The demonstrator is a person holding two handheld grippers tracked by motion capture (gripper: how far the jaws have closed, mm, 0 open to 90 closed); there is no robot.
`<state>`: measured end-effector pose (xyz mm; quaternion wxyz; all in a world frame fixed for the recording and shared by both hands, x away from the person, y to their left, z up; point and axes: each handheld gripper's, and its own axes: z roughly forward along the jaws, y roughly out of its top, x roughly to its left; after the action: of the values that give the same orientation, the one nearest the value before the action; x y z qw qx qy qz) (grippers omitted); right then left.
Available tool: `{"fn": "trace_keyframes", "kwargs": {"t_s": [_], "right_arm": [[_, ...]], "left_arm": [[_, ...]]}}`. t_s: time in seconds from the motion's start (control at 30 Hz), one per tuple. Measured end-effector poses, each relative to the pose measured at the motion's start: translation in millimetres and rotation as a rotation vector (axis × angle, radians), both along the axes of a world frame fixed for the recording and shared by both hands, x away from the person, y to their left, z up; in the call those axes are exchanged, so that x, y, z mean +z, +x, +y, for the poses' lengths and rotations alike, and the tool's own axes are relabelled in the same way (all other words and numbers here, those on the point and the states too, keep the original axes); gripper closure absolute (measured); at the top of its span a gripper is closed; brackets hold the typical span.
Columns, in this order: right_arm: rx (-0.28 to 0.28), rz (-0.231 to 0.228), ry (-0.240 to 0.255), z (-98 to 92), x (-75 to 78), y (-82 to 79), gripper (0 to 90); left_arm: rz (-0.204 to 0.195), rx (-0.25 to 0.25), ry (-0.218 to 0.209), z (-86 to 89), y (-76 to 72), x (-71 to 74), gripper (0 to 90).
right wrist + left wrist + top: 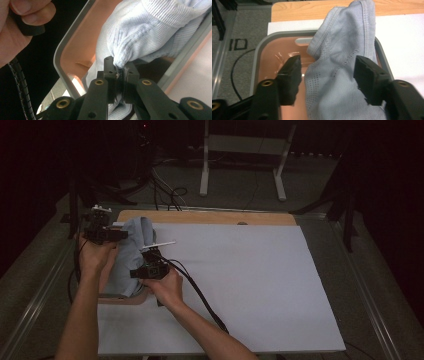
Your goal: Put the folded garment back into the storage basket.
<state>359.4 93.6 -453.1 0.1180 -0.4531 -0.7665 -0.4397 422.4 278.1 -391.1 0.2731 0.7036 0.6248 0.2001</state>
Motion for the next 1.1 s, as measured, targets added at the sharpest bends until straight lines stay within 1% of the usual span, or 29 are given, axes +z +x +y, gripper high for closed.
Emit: {"fn": "trace_keyframes", "kwargs": {"t_s": [0.17, 0.3, 0.43, 0.53, 0.6, 0.8, 0.83, 0.87, 0.97, 1.03, 1.1], "right_arm": [[0.000, 0.001, 0.001, -0.2, -0.5, 0.6, 84.5], [-0.001, 0.002, 0.002, -0.4, -1.6, 1.8, 84.4], [-0.004, 0.004, -0.001, -0.9, -3.4, 3.2, 84.4], [-0.008, 0.003, -0.007, -1.7, -5.4, 3.8, 84.3], [-0.010, 0.006, -0.008, -1.9, -5.9, 4.1, 84.3], [-0.014, 0.008, -0.011, -2.1, -7.2, 4.5, 84.2], [-0.014, 0.008, -0.011, -2.1, -7.2, 4.5, 84.2], [-0.014, 0.008, -0.011, -1.8, -7.5, 4.6, 84.1], [-0.014, 0.009, -0.020, -1.1, -10.3, 5.3, 84.0], [-0.016, 0.010, -0.023, -0.5, -10.8, 5.1, 83.9], [-0.016, 0.005, -0.026, -0.5, -10.9, 5.0, 83.8]], "left_arm": [[-0.014, -0.036, -0.007, -7.9, 0.6, -1.3, 36.9], [-0.016, -0.078, -0.014, -18.8, 1.7, -4.5, 40.8], [0.001, -0.118, -0.007, -30.8, 2.9, -11.7, 43.9], [0.027, -0.135, 0.001, -36.4, 3.4, -19.5, 48.0], [0.044, -0.145, -0.002, -37.3, 3.2, -24.7, 50.6], [0.085, -0.143, -0.013, -32.5, 0.1, -38.4, 55.6], [0.085, -0.143, -0.013, -32.5, 0.1, -38.4, 56.0], [0.101, -0.147, -0.010, -30.8, -0.8, -41.9, 56.0], [0.114, -0.145, -0.006, -28.8, -1.1, -44.4, 57.5], [0.125, -0.133, 0.001, -27.2, -1.0, -45.7, 58.5], [0.130, -0.126, -0.002, -24.3, -1.4, -47.4, 59.3]]}}
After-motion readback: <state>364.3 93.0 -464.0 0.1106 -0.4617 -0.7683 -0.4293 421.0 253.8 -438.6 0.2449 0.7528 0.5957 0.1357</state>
